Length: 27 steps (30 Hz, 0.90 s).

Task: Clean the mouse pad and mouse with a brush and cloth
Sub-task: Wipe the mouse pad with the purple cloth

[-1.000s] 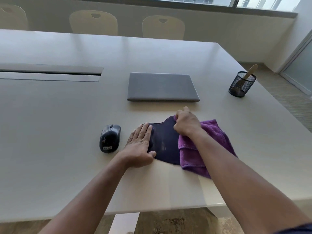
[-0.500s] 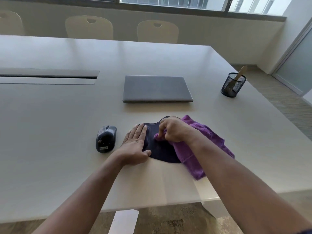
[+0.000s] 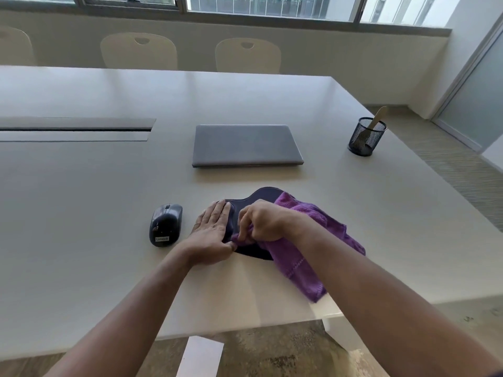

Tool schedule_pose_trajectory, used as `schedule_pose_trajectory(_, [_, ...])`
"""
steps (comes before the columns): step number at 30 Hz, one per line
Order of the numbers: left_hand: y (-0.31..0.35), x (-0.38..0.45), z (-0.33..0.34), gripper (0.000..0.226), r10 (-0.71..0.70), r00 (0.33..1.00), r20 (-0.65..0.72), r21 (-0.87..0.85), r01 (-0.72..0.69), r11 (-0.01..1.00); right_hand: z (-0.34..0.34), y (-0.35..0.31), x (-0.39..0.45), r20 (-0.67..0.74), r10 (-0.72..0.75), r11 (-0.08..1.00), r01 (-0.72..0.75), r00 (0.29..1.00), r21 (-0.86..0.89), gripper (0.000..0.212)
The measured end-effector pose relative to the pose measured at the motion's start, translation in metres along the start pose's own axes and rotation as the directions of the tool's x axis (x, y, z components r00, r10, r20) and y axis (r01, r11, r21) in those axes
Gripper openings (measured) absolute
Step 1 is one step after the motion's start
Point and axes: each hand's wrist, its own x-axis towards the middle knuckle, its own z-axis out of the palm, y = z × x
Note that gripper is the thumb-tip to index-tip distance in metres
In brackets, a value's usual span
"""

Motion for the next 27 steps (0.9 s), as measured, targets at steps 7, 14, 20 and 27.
schedule_pose_trajectory(7, [0.002, 0.002, -0.002, 0.094, -0.025, 1.0, 0.016, 0.013, 0.025, 1.0, -0.028, 0.022, -0.014, 0.175, 0.237, 0.966, -0.213, 0.956, -0.144, 0.024])
schedule_pose_trajectory(14, [-0.001, 0.004, 0.001, 0.093, -0.025, 0.999, 0.019, 0.016, 0.025, 1.0, -0.021, 0.026, -0.024, 0.015, 0.142, 0.986, -0.14, 0.99, -0.091, 0.01])
schedule_pose_trajectory(20, [-0.001, 0.005, 0.0, 0.093, -0.031, 0.999, 0.024, 0.024, 0.03, 0.999, -0.011, 0.009, -0.025, 0.203, 0.08, 0.992, -0.057, 0.976, -0.116, 0.018])
schedule_pose_trajectory(27, [-0.002, 0.004, 0.001, 0.093, -0.028, 0.999, 0.019, 0.016, 0.028, 0.999, -0.041, 0.051, -0.036, 0.136, 0.315, 0.933, -0.281, 0.939, -0.223, 0.017])
